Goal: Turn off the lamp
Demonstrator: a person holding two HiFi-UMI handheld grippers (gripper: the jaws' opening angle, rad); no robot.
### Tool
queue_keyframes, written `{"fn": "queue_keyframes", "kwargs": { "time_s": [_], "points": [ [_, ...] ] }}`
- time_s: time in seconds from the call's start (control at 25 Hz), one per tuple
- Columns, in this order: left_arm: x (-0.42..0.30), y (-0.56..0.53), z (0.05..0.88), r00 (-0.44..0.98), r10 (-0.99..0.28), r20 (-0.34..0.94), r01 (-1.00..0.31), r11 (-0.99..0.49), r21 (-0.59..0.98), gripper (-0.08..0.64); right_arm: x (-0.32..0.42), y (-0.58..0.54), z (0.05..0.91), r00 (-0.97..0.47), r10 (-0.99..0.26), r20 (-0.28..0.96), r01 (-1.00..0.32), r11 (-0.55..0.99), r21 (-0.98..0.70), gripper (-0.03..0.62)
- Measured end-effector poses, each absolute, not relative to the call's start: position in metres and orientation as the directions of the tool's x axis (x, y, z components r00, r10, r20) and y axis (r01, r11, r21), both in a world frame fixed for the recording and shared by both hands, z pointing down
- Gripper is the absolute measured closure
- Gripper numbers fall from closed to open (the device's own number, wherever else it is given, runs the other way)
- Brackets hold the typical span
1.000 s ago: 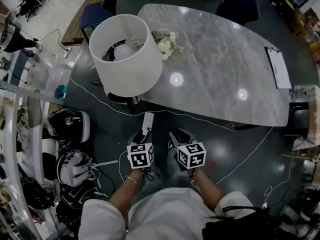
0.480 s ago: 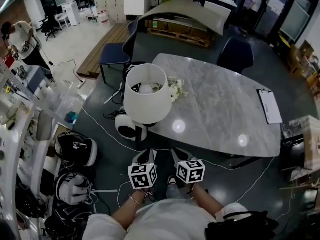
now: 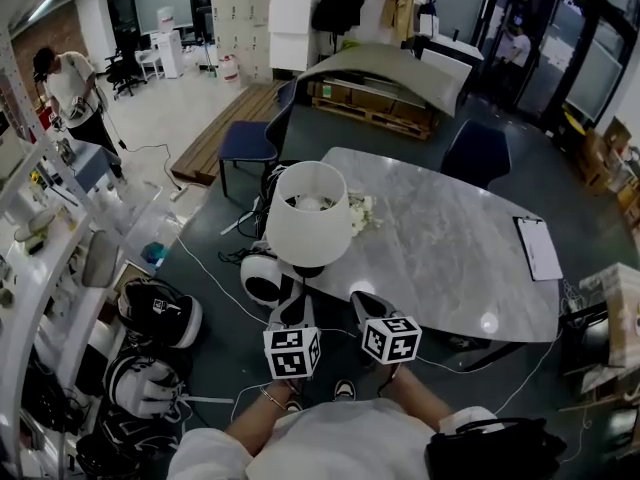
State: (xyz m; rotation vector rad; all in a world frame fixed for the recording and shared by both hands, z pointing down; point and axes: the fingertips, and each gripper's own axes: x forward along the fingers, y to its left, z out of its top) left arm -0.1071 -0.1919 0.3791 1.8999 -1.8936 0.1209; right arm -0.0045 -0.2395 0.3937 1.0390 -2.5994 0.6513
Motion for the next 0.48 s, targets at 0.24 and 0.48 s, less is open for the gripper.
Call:
{"fn": "queue_keyframes", "kwargs": {
  "time_s": [0.24, 0.48],
  "points": [
    [-0.107, -0.197, 0.356, 0.015, -0.945, 0.326, -0.974, 0.06, 0.219, 0.552, -0.008, -0.242, 0.381, -0.732, -0.564, 0.383, -0.675, 0.679, -0.289, 0.586],
    [-0.106, -0.194, 0.361, -0.016, -0.94, 0.342, -0.976, 0.089, 0.199, 0.552, -0.012, -0.238, 0.39, -0.743, -0.541, 0.392, -0.66, 0.689, -0.3, 0.586]
  ]
}}
